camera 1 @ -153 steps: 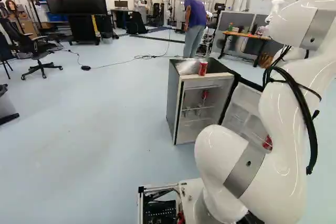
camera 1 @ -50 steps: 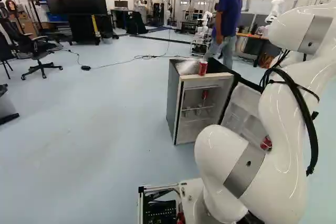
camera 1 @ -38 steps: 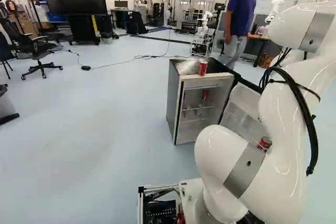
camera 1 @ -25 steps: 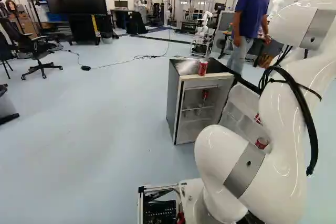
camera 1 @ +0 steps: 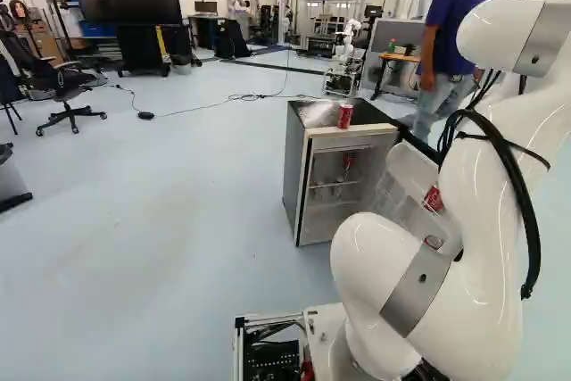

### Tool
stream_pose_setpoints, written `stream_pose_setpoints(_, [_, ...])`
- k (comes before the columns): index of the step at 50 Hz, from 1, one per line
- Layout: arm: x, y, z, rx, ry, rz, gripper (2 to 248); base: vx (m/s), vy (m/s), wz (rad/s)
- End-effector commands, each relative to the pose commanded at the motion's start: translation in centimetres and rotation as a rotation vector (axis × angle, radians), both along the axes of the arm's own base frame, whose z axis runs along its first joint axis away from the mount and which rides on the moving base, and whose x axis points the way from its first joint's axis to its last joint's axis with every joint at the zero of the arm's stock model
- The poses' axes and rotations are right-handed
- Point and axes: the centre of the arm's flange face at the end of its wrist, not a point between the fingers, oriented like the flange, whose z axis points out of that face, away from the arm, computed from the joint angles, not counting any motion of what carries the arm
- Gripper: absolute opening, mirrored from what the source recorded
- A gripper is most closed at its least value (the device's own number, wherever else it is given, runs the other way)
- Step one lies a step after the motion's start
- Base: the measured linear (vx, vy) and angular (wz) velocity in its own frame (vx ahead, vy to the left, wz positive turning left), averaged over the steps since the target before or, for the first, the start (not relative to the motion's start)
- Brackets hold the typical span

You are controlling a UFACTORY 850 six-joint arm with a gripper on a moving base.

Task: Grab a drink from the fridge

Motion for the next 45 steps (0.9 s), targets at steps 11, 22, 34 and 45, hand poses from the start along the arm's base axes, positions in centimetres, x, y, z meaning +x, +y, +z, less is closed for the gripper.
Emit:
stream_pose_setpoints(11, [-0.6, 1.1, 0.1, 0.01, 0.007, 0.001, 247, 0.0, 0.0, 0.0])
stream_pose_setpoints(22, [-1.3, 2.3, 0.2, 0.02, 0.014, 0.003, 247, 0.0, 0.0, 0.0])
stream_pose_setpoints(34, [-2.0, 3.7, 0.3, 0.032, 0.021, 0.006, 247, 0.0, 0.0, 0.0])
stream_pose_setpoints(45, [-2.7, 5.0, 0.4, 0.042, 0.029, 0.01, 247, 0.0, 0.0, 0.0])
